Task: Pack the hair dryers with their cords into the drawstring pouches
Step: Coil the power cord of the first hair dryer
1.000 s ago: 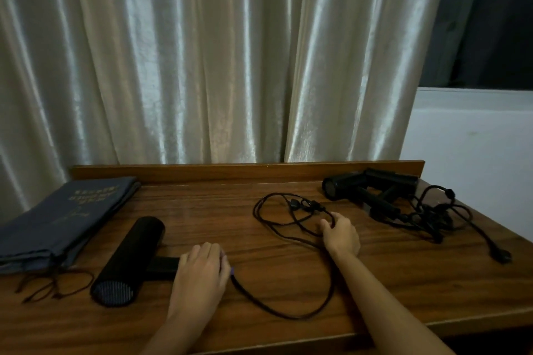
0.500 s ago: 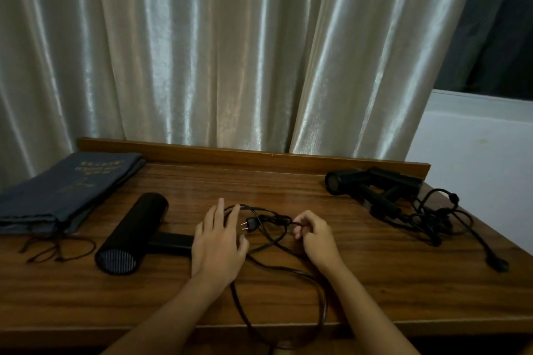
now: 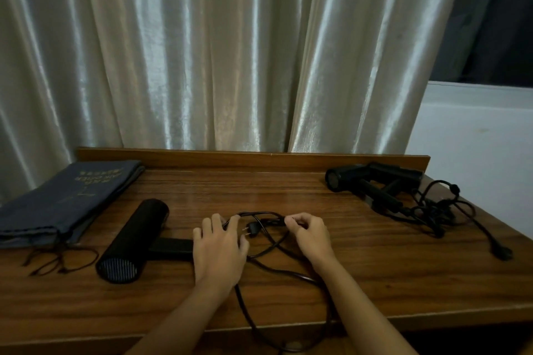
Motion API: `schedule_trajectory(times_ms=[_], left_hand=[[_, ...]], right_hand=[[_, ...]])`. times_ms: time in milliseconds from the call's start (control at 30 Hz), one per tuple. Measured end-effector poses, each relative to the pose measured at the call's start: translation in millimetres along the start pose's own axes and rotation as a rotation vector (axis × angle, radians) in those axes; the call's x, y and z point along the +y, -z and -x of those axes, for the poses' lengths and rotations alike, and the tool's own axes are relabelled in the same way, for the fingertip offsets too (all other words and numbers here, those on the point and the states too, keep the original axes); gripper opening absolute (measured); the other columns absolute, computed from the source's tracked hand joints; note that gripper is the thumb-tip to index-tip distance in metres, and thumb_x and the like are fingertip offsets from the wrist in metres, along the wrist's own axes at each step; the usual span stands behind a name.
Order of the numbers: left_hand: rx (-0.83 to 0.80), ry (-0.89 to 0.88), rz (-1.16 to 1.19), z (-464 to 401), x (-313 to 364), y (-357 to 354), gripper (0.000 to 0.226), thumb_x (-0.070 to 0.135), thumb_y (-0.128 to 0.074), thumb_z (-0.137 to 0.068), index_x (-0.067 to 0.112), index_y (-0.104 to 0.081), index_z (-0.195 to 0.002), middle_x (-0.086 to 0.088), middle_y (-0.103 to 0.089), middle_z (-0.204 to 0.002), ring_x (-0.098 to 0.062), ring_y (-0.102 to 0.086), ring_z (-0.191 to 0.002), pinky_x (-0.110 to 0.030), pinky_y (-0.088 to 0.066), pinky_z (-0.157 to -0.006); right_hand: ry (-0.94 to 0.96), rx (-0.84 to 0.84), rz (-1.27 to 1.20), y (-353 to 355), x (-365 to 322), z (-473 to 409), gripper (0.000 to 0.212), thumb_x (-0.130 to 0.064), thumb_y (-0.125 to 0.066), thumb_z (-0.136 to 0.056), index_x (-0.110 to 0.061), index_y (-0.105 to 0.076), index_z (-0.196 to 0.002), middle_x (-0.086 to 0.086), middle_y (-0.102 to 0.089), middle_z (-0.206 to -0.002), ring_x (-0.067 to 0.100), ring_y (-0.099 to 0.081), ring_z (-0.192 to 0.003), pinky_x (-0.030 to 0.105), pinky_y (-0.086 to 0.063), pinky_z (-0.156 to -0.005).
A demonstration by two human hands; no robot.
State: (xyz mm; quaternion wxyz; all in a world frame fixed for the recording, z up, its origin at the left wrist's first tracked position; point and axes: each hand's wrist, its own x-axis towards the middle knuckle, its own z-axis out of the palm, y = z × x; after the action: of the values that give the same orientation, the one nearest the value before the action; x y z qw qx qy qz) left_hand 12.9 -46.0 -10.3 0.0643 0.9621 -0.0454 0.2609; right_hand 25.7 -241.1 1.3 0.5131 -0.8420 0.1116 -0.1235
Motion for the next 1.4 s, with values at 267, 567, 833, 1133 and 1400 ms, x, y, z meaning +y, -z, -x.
schedule_trajectory(times_ms=[267,567,833,1133,1400], left_hand=[[0.023,0.046,0.038,1,3,1,0.050,0.050,-0.037,-0.094,0.026,-0.044,-0.137,-0.001,-0.054,-0.117,-0.018,-0.050,-0.105,-0.035,-0.041,-0.088],[-0.004,-0.296,0.045,-2,3,-4,0.092,0.013,-0.056,-0.091,0.027,0.009,-0.155,-0.003,-0.013,-0.163,-0.019,-0.014,-0.150,-0.047,-0.009,-0.122],[0.000,-0.225,0.028,-4,7,1,0.055,0.040,-0.042,-0.099,0.025,-0.029,-0.151,-0.002,-0.045,-0.143,-0.021,-0.042,-0.133,-0.044,-0.030,-0.111],[-0.086,-0.478,0.040,-8,16,-4,0.087,0.000,-0.051,-0.091,0.028,0.001,-0.156,-0.001,-0.009,-0.163,-0.024,-0.005,-0.151,-0.041,-0.012,-0.121],[-0.069,-0.456,0.032,-11,16,-4,0.071,0.018,-0.059,-0.091,0.038,-0.025,-0.150,0.004,-0.041,-0.144,-0.020,-0.042,-0.128,-0.041,-0.041,-0.095]], right_hand=[[-0.005,0.047,-0.407,11,1,11,0.018,-0.005,-0.053,-0.096,-0.018,-0.064,-0.101,0.007,-0.071,-0.093,0.022,-0.068,-0.089,0.039,-0.053,-0.089],[-0.041,0.051,-0.470,11,1,9,0.023,-0.006,-0.040,-0.103,-0.020,-0.057,-0.110,0.002,-0.068,-0.107,0.016,-0.073,-0.080,0.020,-0.048,-0.066],[0.170,0.133,0.022,1,1,11,0.031,-0.012,-0.057,-0.096,-0.043,-0.061,-0.102,-0.019,-0.048,-0.107,0.003,-0.051,-0.104,0.022,-0.043,-0.091],[0.319,0.169,-0.019,7,2,14,0.013,-0.014,-0.073,-0.087,-0.025,-0.072,-0.094,-0.013,-0.069,-0.089,-0.002,-0.063,-0.086,0.017,-0.049,-0.078],[0.186,0.060,-0.115,5,6,9,0.031,-0.008,-0.058,-0.096,-0.034,-0.073,-0.098,-0.019,-0.068,-0.102,-0.006,-0.060,-0.100,0.020,-0.046,-0.094]])
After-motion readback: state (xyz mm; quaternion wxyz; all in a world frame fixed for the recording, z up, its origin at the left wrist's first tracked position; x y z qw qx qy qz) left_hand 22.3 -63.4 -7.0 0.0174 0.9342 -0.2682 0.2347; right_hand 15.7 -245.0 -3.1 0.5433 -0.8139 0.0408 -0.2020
